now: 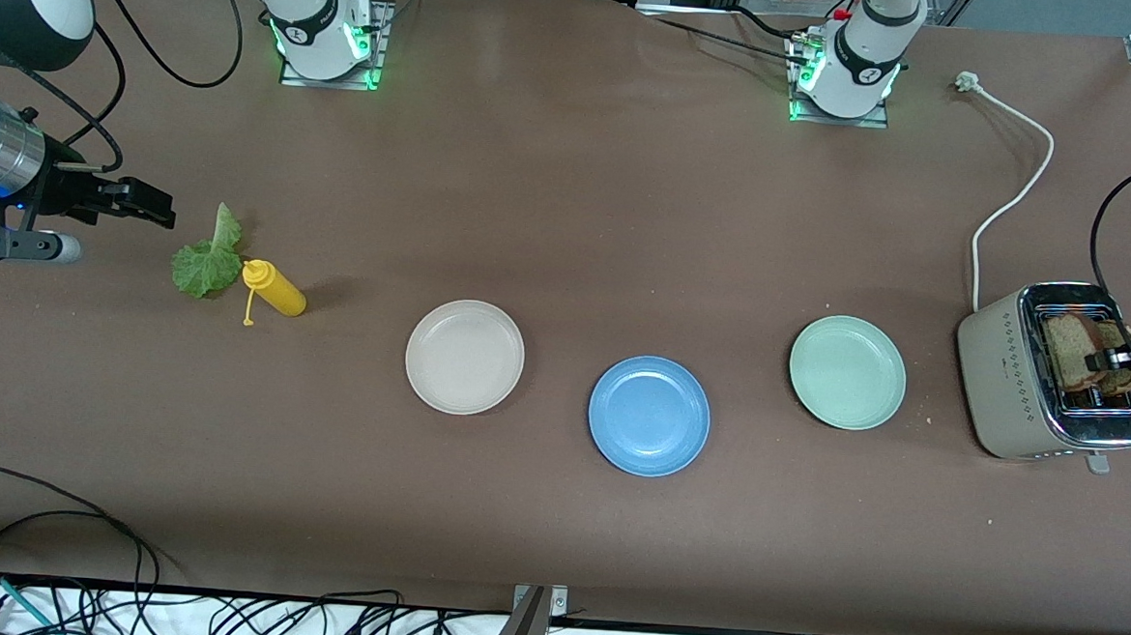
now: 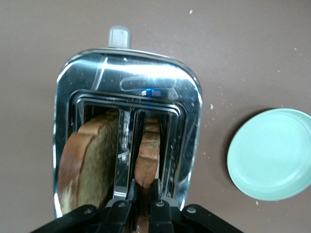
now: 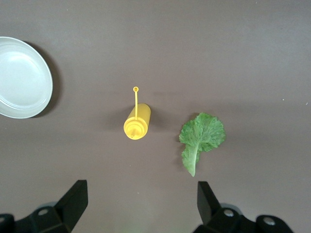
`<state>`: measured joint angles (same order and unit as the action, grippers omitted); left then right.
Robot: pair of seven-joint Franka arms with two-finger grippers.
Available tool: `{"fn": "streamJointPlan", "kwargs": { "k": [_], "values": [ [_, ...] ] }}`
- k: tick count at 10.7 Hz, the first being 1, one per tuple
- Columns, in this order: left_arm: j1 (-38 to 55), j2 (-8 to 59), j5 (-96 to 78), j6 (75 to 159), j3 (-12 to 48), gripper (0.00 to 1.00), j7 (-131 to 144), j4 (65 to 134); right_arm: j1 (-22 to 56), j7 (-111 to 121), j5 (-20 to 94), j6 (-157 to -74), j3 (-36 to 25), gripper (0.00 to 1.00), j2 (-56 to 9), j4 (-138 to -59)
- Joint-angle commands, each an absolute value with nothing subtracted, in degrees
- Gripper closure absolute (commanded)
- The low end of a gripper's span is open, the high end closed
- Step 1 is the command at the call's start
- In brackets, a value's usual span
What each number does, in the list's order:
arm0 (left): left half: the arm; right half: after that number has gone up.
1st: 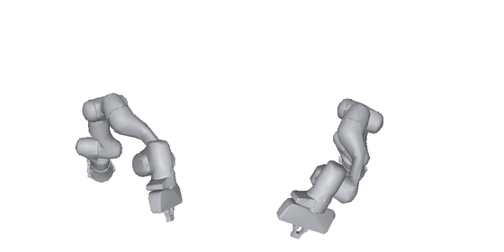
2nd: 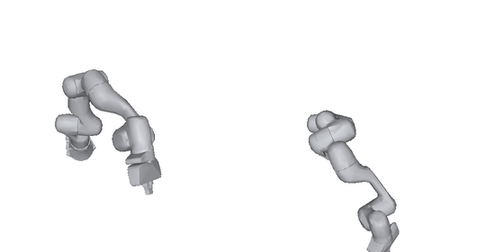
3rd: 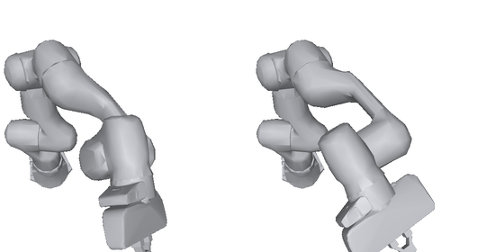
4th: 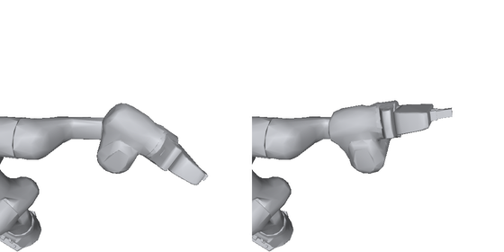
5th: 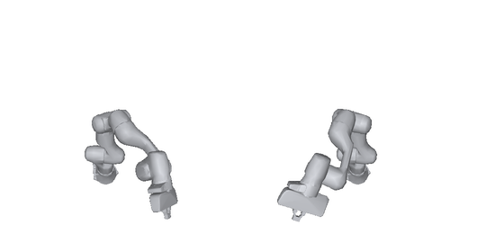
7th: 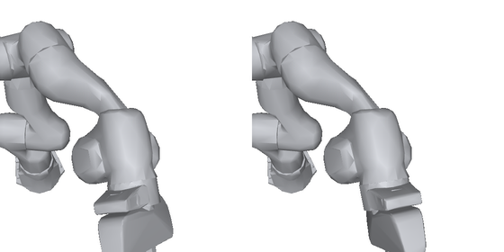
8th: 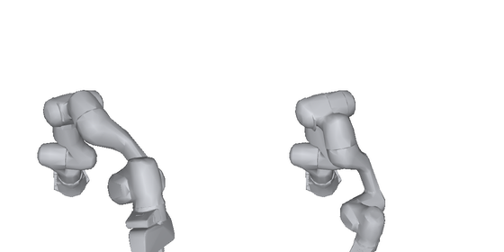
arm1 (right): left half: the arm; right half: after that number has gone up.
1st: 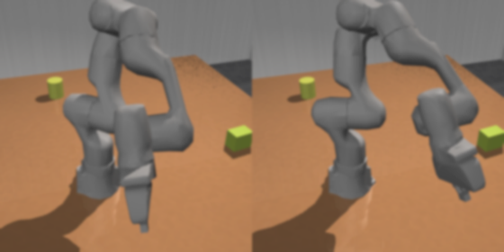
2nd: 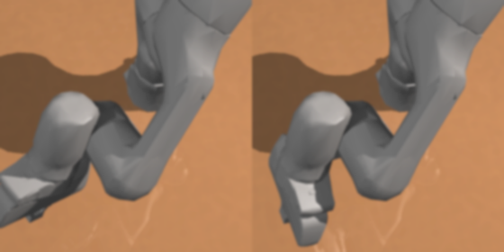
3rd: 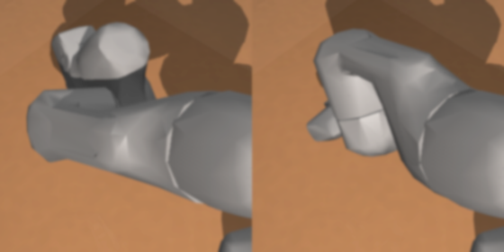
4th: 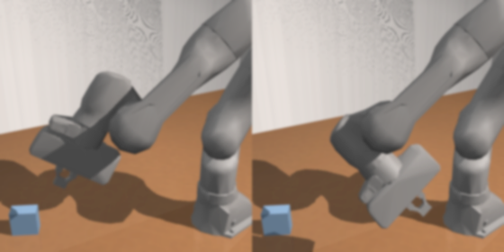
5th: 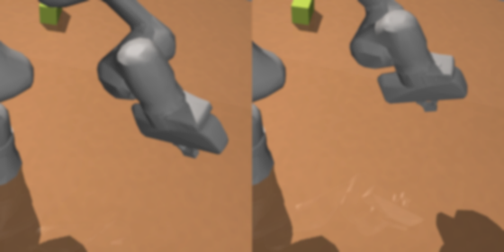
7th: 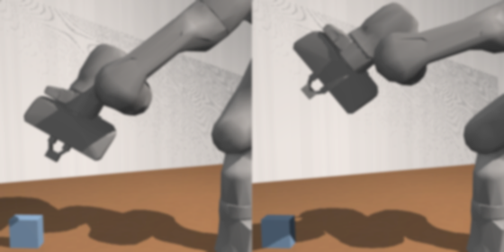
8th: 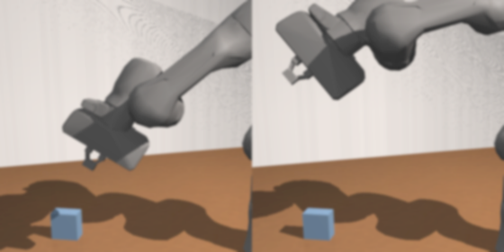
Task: Make sandwich in blue plate with both arms
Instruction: 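Lift the bread slice out of the toaster with the left gripper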
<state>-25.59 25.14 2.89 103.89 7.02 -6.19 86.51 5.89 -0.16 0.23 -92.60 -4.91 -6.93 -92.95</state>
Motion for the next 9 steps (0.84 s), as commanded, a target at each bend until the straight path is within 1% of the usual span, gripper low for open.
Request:
{"fn": "streamJointPlan", "kwargs": {
  "k": [1,3,5,6,9],
  "values": [
    [-25.5,19.4,4.4,95.1,7.6,1.00,-6.3,85.2,6.2,-0.6,0.8,-92.9,-5.2,0.00,-6.1,-94.0],
    [-24.9,17.4,4.4,88.2,7.7,1.00,-6.3,81.3,6.1,-0.6,0.8,-92.9,-5.2,0.00,-6.1,-94.0],
    [-22.5,16.7,4.4,80.3,7.7,1.00,-6.3,75.5,6.2,-0.6,0.8,-92.9,-5.2,0.00,-6.1,-94.0],
    [-20.8,16.7,4.4,78.9,7.7,1.00,-6.2,74.0,6.1,-0.6,0.8,-92.9,-5.2,0.00,-6.1,-94.0],
    [-16.3,16.5,3.0,78.8,7.6,1.00,-6.1,73.5,6.1,-0.6,0.8,-92.9,-5.2,0.00,-6.1,-94.0]
  ]
}}
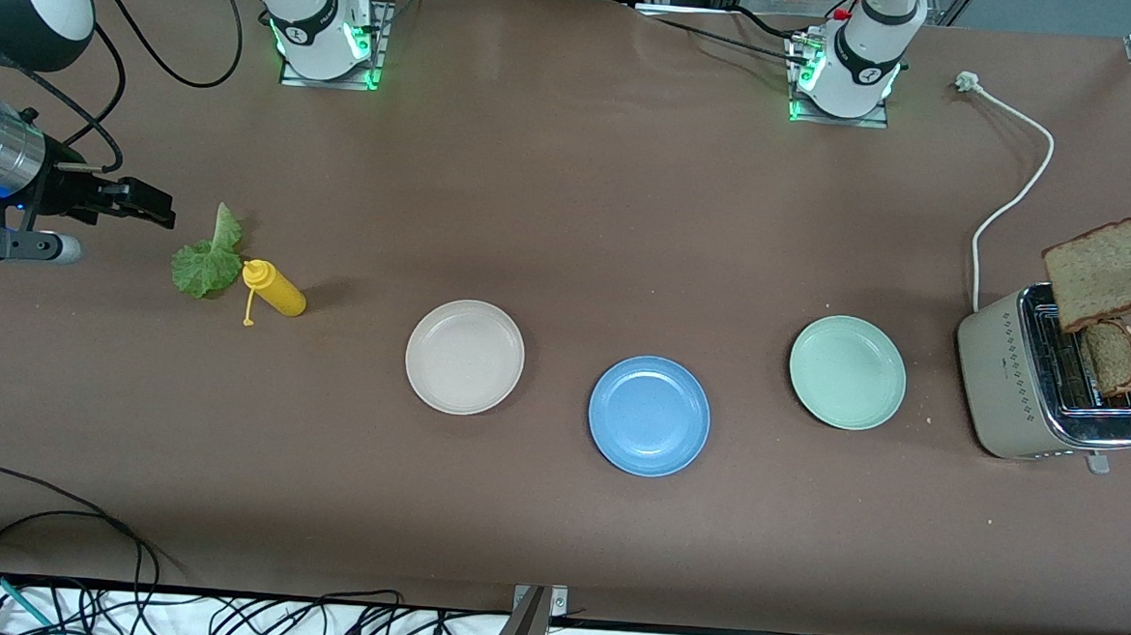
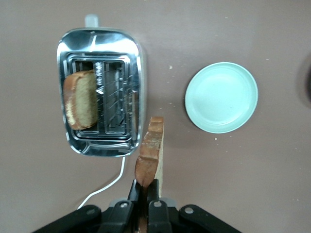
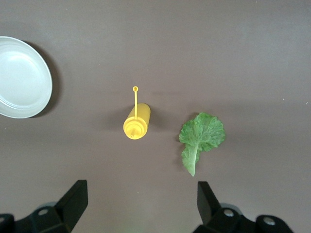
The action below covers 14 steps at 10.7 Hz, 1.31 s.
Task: Make sandwich in blue plate with both arms
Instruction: 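Lift the bread slice out of the toaster with the left gripper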
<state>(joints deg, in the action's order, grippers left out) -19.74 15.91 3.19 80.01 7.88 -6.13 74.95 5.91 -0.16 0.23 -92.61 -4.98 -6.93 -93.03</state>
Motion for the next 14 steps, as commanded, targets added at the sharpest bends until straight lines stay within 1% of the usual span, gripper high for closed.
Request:
{"fn": "streamJointPlan", "kwargs": {
  "k": [1,3,4,7,11,14],
  "values": [
    [-14.5,16.5,0.1,78.9,7.1,1.00,-5.8,73.6,6.1,-0.6,0.8,-92.9,-5.2,0.00,-6.1,-94.0],
    [-13.4,17.6,-5.2,78.9,7.2,1.00,-1.0,73.6,6.1,-0.6,0.8,-92.9,-5.2,0.00,-6.1,-94.0],
    [-10.6,18.2,-5.9,78.9,7.1,1.00,2.8,73.6,6.1,-0.6,0.8,-92.9,-5.2,0.00,-6.1,-94.0],
    [-7.1,22.2,-11.7,80.0,7.1,1.00,8.9,73.6,6.1,-0.6,0.8,-92.9,-5.2,0.00,-6.1,-94.0],
    [-4.8,29.2,-22.3,86.1,7.1,1.00,9.1,73.6,6.1,-0.6,0.8,-92.9,-5.2,0.00,-6.1,-94.0],
    [0.1,32.7,-26.8,95.7,7.1,1.00,16.4,73.6,6.1,-0.6,0.8,-92.9,-5.2,0.00,-6.1,-94.0]
  ]
}}
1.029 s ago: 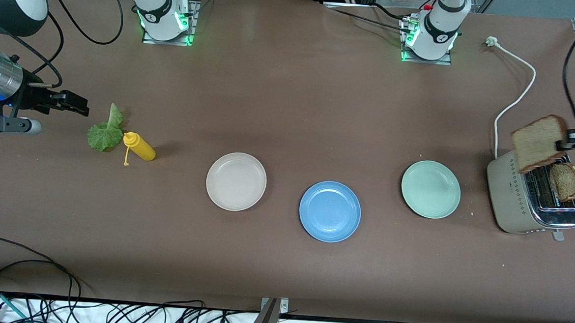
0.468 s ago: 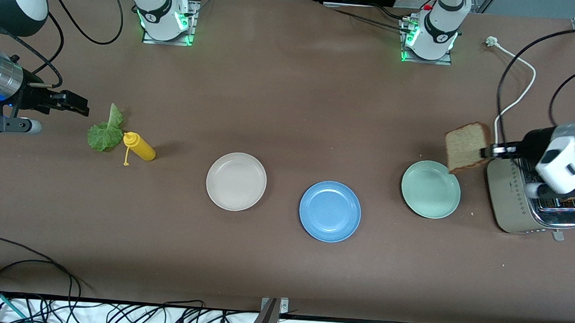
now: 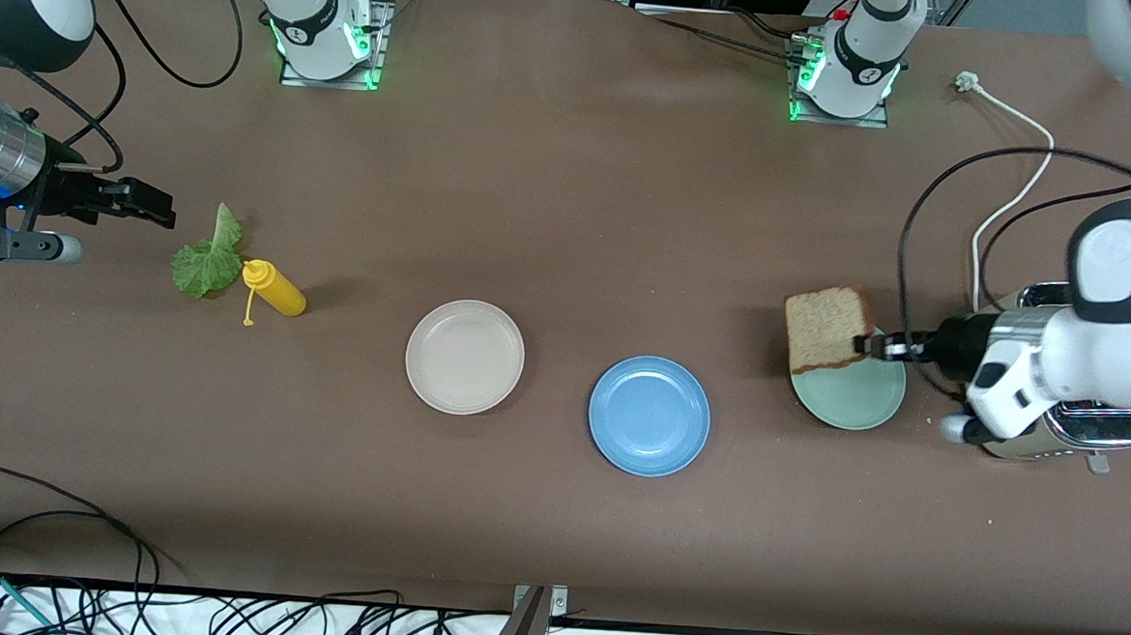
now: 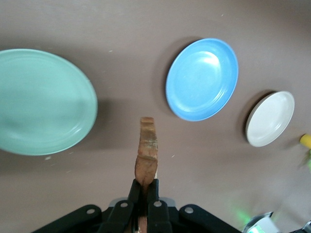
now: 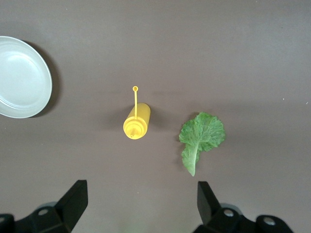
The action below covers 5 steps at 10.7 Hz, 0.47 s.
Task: Make sandwich in blue plate with both arms
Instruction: 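Carry the bread slice over the blue plate and lower it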
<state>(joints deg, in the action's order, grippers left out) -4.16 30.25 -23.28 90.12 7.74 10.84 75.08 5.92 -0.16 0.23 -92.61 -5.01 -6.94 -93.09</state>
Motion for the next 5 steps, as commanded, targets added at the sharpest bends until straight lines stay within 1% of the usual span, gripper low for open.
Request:
{"fn": "streamJointPlan", "kwargs": {
  "k": [1,5],
  "values": [
    [2.7,33.7,-26.9,99.2,7.1,1.00,18.9,73.6,6.1,-0.6,0.8,-92.9,-5.2,0.00,-6.1,-94.0],
    [6.1,39.0,-31.7,109.6,7.1,1.00,19.2,73.4,6.1,-0.6,0.8,-92.9,-5.2,0.00,-6.1,-94.0]
  ]
}}
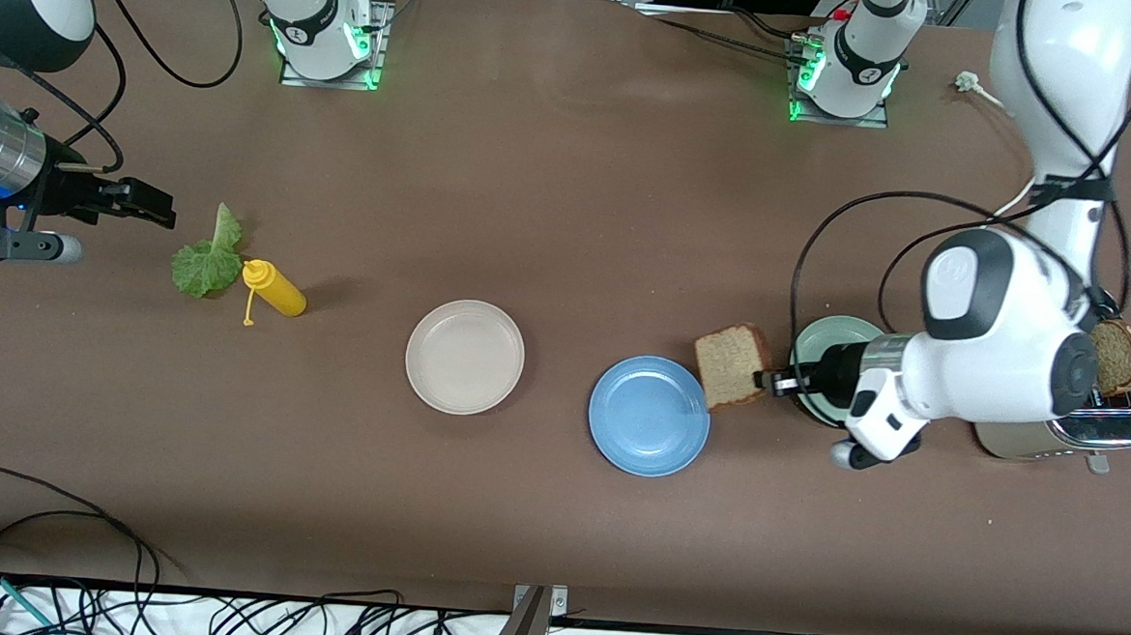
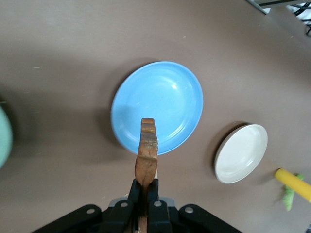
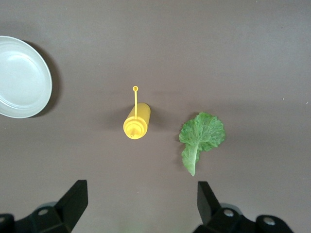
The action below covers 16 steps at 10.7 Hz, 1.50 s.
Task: Make sandwich in blue plate with both arms
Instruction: 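Carry the bread slice over the blue plate and lower it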
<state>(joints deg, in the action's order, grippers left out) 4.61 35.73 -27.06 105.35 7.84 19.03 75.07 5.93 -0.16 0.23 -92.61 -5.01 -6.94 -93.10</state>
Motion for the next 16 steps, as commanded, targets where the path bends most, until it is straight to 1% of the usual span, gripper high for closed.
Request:
{"fn": "streamJointPlan", "kwargs": {
  "k": [1,2,6,7,10,12,16],
  "values": [
    [7.2,40.4,-32.0,113.9,7.2,1.00,18.9,73.2,6.2,-0.6,0.8,-92.9,-5.2,0.00,-6.1,-94.0],
    [8.7,41.7,-32.0,117.3,7.2,1.00,18.8,72.2,6.2,-0.6,0.8,-92.9,-5.2,0.00,-6.1,-94.0],
    [11.9,45.5,-32.7,120.1,7.2,1.00,18.6,68.0,6.2,-0.6,0.8,-92.9,-5.2,0.00,-6.1,-94.0],
    [12.7,46.0,-32.7,121.9,7.2,1.00,18.5,67.9,6.1,-0.6,0.8,-92.9,-5.2,0.00,-6.1,-94.0],
    [14.5,47.6,-32.7,122.8,7.2,1.00,17.7,68.6,6.1,-0.6,0.8,-92.9,-5.2,0.00,-6.1,-94.0],
    [14.8,48.5,-32.5,125.1,7.2,1.00,16.5,69.3,6.1,-0.6,0.8,-92.9,-5.2,0.00,-6.1,-94.0],
    [14.7,49.7,-32.4,125.2,7.1,1.00,15.7,69.3,6.1,-0.6,0.8,-92.8,-5.2,0.00,-6.1,-94.0]
  ]
}}
